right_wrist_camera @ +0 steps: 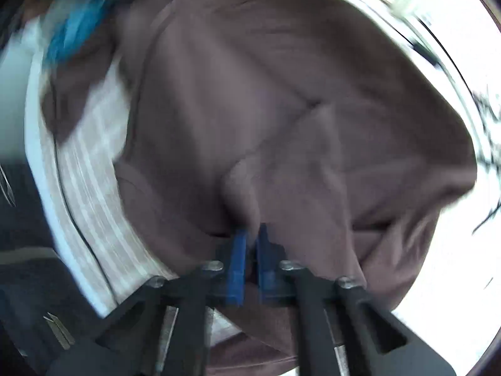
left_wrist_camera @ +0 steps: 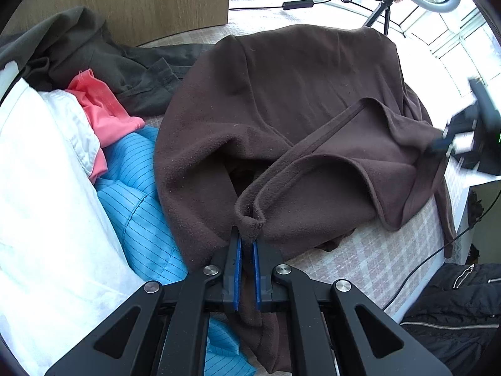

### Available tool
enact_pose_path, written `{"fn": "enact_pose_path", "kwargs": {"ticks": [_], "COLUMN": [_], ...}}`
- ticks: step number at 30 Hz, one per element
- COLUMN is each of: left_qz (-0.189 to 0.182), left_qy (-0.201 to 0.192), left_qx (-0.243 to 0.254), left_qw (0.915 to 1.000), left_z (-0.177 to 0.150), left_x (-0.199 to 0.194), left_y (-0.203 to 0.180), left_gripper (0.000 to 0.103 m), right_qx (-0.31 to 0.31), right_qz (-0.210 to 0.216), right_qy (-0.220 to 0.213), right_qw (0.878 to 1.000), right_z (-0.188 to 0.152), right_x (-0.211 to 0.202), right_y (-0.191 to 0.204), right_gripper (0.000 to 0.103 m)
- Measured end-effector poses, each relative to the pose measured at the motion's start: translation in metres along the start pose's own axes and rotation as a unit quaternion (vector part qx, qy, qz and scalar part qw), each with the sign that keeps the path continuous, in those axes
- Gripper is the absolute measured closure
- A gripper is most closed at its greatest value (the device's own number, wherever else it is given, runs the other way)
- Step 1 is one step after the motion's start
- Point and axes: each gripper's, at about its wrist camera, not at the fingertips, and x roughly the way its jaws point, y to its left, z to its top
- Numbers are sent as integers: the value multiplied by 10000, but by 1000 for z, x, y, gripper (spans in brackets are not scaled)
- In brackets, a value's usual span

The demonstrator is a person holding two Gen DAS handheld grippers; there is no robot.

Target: Fold clothes

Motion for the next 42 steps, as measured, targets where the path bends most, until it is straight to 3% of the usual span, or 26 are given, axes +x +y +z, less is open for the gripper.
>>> {"fn": "enact_pose_path", "kwargs": {"ticks": [2, 3, 5, 6, 7, 8, 11, 14, 16, 20, 23, 26, 29, 32, 34, 36, 39, 42], "left_qz": [-15, -20, -21, -26, -50, -79, 30, 37, 50, 86, 110, 79, 52, 61, 57, 54, 51, 43], "left_qy": [17, 43, 107, 139, 165, 188, 288, 362, 369, 390, 403, 378, 355, 357, 373, 390, 417, 426], "left_qx": [-50, -62, -72, -80, -83, -79, 27, 24, 13, 37, 82, 59, 45, 56, 61, 68, 79, 96], "left_qw": [10000, 10000, 9999, 9999, 9998, 9998, 9996, 9993, 9993, 9992, 9991, 9992, 9993, 9993, 9993, 9992, 9991, 9990], "left_z": [1, 1, 3, 4, 6, 7, 11, 13, 15, 19, 19, 19, 18, 18, 19, 20, 22, 23], "left_x": [2, 5, 11, 14, 17, 19, 24, 25, 26, 28, 28, 25, 23, 24, 25, 26, 28, 28], "left_y": [3, 4, 4, 5, 5, 4, 0, 2, 3, 1, -1, 2, 3, 4, 4, 3, 3, 3], "left_gripper": [97, 97, 97, 97, 97, 97, 97, 97, 97, 97, 97, 97, 97, 97, 97, 97, 97, 97], "right_qx": [1044, 1624, 2848, 3359, 3702, 3854, 3646, 2687, 2167, 1894, 1708, 1407, 1320, 1965, 2232, 2121, 1681, 1554], "right_qz": [370, 598, 1237, 1399, 1326, 1073, 368, -356, -704, -759, -781, -1111, -1936, -2423, -2045, -1635, -1258, -1237], "right_qy": [-664, -991, -1421, -1481, -1410, -1295, -1261, -1076, -971, -825, -426, 28, 562, 12, -295, -379, -231, 77], "right_qw": [9916, 9799, 9399, 9196, 9086, 9073, 9219, 9565, 9688, 9755, 9813, 9838, 9705, 9501, 9526, 9627, 9774, 9800], "right_z": [-12, -22, -48, -61, -70, -77, -82, -59, -43, -6, 22, 37, 34, 20, 11, 7, 12, 30], "right_x": [-35, -50, -58, -52, -43, -37, -40, -54, -62, -53, -29, 2, 7, -43, -67, -72, -58, -30], "right_y": [-51, -79, -137, -162, -178, -189, -189, -157, -140, -127, -118, -118, -132, -163, -172, -166, -144, -122], "right_gripper": [98, 98, 97, 97, 94, 86, 83, 80, 80, 80, 80, 79, 79, 79, 77, 77, 77, 77]}}
